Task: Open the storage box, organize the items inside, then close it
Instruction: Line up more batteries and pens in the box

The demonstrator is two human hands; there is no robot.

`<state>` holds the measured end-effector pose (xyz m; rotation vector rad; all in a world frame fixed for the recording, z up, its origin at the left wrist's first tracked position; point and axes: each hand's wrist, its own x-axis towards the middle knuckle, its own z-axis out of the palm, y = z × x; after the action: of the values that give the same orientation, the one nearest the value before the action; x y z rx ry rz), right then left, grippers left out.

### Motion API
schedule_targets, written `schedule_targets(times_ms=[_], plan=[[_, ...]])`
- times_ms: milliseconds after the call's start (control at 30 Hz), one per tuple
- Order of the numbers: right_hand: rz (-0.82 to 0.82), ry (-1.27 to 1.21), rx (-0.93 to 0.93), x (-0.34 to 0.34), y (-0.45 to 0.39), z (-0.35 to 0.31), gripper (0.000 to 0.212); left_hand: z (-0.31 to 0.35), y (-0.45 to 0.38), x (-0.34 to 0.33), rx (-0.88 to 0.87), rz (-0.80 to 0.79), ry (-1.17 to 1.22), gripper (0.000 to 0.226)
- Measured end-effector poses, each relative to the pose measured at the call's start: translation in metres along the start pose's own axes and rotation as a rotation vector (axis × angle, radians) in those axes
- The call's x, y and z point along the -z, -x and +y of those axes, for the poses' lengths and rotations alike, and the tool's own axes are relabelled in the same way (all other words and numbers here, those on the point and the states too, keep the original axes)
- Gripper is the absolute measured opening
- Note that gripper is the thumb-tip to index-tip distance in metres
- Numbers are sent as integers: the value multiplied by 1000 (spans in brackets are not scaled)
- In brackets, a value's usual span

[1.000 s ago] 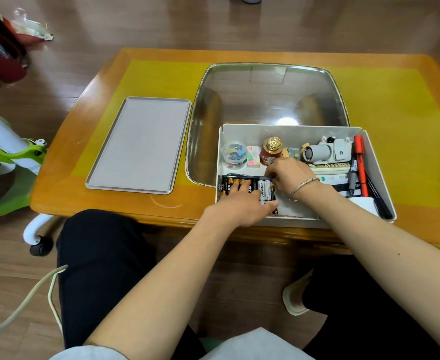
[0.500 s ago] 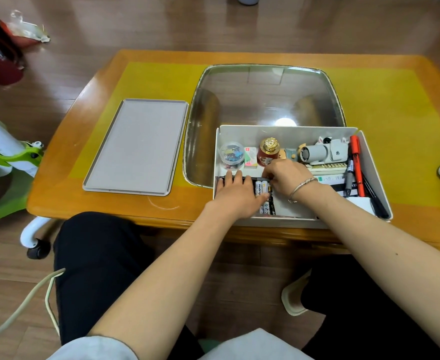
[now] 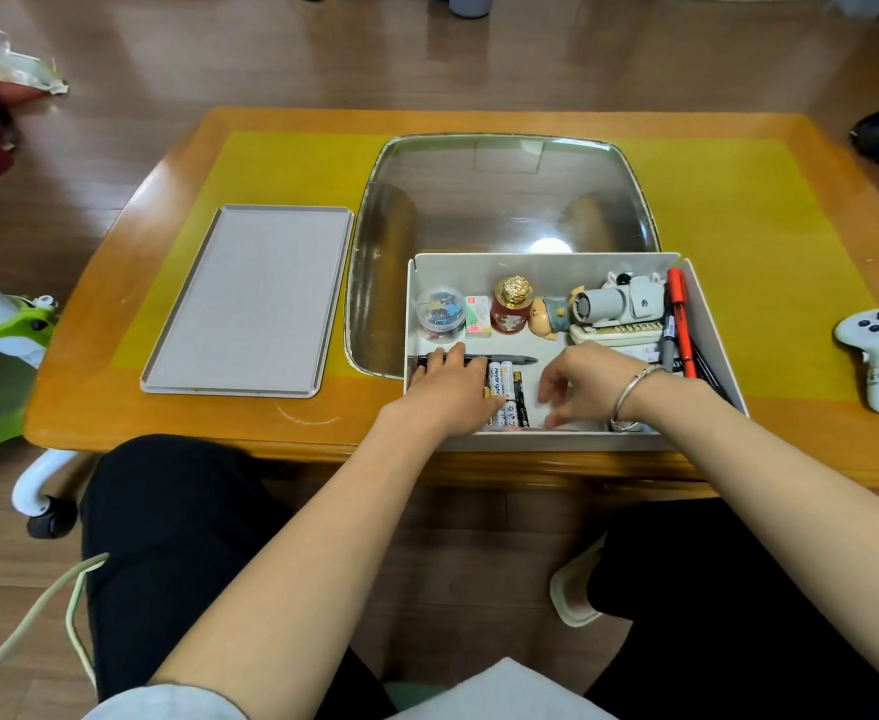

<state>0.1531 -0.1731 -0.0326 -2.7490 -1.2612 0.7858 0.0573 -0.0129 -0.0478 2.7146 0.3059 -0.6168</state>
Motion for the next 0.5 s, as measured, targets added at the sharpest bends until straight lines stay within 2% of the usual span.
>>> schedule_targets(times_ms=[133,500], plan=[[-87,-3,28,-7,-5,0,8,-1,2,1,-15,-36,18,62],[-247,-58,46,0,-9,-3,10,-1,1,-1,2,-56,25,53]])
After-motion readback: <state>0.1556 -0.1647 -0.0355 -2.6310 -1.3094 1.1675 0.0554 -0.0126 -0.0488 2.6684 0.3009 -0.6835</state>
